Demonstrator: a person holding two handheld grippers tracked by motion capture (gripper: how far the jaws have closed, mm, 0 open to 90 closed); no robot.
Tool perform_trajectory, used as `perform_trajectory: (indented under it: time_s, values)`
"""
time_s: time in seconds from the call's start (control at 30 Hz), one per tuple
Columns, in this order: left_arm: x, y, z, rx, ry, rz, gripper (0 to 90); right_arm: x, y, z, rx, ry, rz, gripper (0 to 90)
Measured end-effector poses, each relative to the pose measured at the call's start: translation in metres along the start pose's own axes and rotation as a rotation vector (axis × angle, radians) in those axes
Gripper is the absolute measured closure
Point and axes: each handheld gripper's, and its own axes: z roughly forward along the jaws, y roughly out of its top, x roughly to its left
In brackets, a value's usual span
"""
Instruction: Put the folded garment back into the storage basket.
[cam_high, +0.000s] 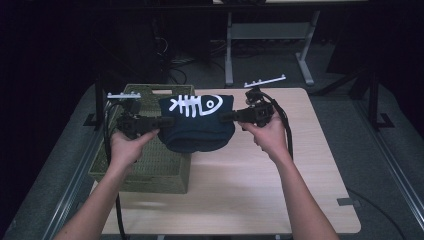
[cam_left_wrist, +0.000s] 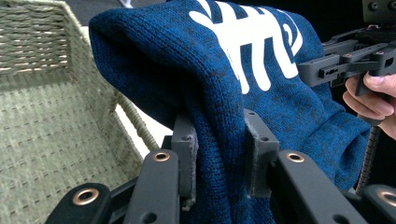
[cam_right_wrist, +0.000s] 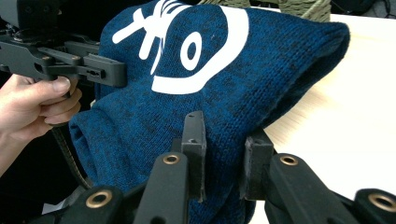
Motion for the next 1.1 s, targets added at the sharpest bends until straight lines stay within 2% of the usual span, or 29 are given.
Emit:
perform_trajectory:
  time_s: [0.47,1.1]
  values:
    - [0.012,0.001,-0.018,-0.003,0.027,-0.009,70.3,0.01,0.009,0.017,-0.002,0.023,-0.008,75.4]
    - [0.034,0.001,-0.045,-0.008,0.069,-0.029,70.0,0.025,0.024,0.049,0.001,0.059,-0.02,75.3]
